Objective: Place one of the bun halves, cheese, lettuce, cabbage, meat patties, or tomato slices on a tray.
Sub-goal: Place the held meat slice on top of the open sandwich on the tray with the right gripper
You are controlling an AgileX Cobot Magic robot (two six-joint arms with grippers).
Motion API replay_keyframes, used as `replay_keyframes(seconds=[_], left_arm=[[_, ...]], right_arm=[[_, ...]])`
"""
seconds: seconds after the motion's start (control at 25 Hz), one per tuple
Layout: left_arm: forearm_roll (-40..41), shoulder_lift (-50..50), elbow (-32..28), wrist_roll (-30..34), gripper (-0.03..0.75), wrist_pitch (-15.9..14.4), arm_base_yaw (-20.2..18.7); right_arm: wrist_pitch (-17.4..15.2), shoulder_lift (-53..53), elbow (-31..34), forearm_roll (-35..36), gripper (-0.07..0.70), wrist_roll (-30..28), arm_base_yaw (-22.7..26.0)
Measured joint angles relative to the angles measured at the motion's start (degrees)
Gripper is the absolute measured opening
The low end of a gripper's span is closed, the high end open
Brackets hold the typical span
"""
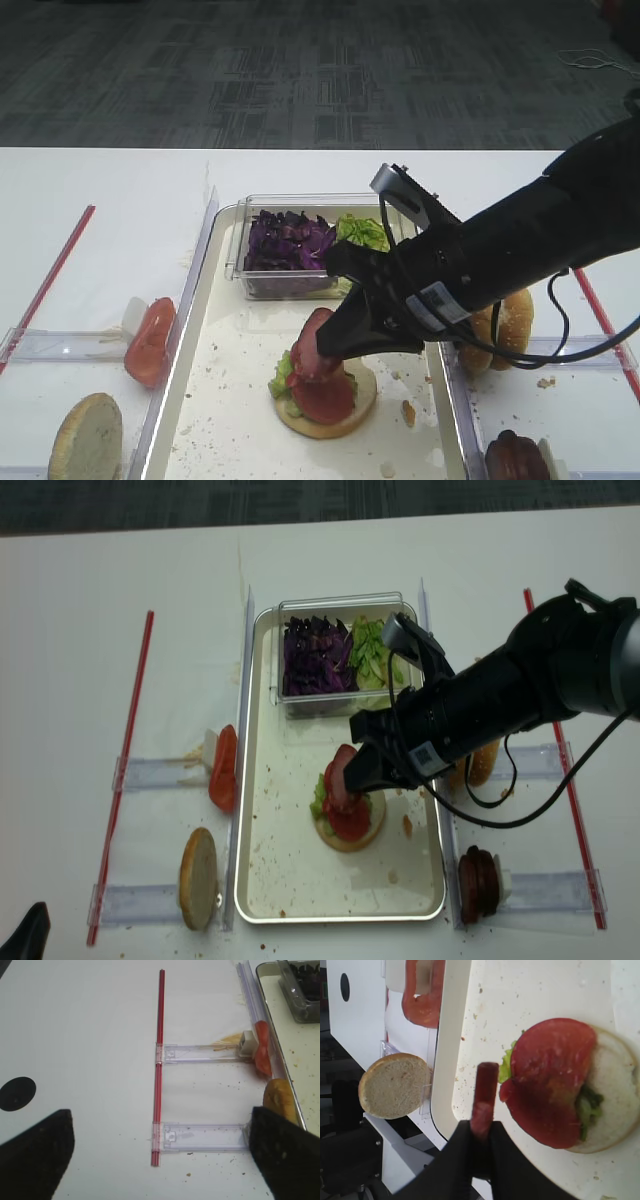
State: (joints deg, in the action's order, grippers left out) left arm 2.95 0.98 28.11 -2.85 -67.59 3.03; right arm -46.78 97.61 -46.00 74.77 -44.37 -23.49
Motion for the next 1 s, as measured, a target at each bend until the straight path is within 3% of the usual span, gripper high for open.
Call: replay_keyframes(seconds=[0.56, 1.0], left_arm=[[0.00, 0.00, 0.00, 0.00, 0.685, 0.00, 0.00], [0.00, 0.00, 0.00, 0.00, 0.685, 0.00, 0.00]], right_arm=[[1.64, 1.43, -0.11, 2.58, 0.120, -2.11, -1.71], [3.08, 4.14, -0.19, 0.53, 0.120, -2.11, -2.14]])
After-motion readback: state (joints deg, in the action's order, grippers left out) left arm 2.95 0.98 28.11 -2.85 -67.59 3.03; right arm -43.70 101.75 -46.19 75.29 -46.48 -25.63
